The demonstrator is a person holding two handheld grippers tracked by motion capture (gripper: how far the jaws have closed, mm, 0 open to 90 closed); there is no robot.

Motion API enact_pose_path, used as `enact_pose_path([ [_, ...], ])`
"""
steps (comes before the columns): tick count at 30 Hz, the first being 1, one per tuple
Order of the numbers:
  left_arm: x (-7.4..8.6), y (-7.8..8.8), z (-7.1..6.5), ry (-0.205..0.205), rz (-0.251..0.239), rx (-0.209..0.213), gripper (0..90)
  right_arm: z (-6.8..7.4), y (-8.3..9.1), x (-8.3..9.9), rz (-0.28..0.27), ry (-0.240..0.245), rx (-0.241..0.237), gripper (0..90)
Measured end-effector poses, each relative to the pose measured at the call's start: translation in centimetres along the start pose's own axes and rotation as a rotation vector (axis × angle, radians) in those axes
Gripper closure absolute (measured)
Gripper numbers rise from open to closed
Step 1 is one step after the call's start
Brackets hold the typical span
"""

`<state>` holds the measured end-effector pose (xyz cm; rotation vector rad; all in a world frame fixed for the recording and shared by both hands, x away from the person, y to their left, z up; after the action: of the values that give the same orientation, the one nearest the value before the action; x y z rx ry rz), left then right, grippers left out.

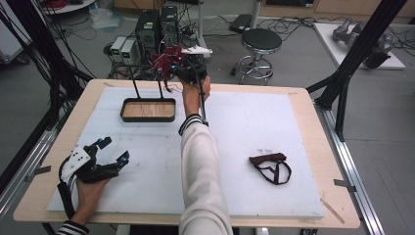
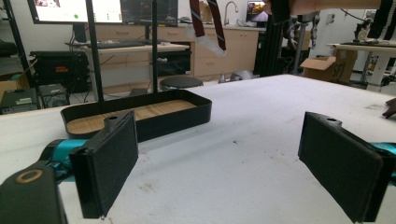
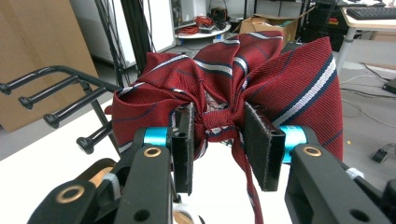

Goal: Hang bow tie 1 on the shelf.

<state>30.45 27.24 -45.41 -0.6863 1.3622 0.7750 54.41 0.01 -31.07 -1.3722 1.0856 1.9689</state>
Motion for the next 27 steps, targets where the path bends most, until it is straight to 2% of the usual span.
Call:
enact_pose_path([
  [17, 0.00, -0.02, -0.01, 0.001, -0.002, 0.000, 12.5, -0.18, -0.41, 0.05, -0.020, 0.001, 0.001, 65.3],
  [27, 0.00, -0.02, -0.01, 0.000, -0.001, 0.000, 12.5, -0.45, -0.24, -0.04, -0.013, 0.008, -0.001, 65.2],
])
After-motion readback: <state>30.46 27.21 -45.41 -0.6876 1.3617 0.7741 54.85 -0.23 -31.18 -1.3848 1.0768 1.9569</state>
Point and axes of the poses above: each handheld gripper's, and its own axes: y roughly backward along the jaws, x roughly out of its underside, z roughly to its left, the point moved 3 cm from there along -y, roughly forward along the jaws, and after that the axes turned 7 degrees about -y, right-handed, at the moved point
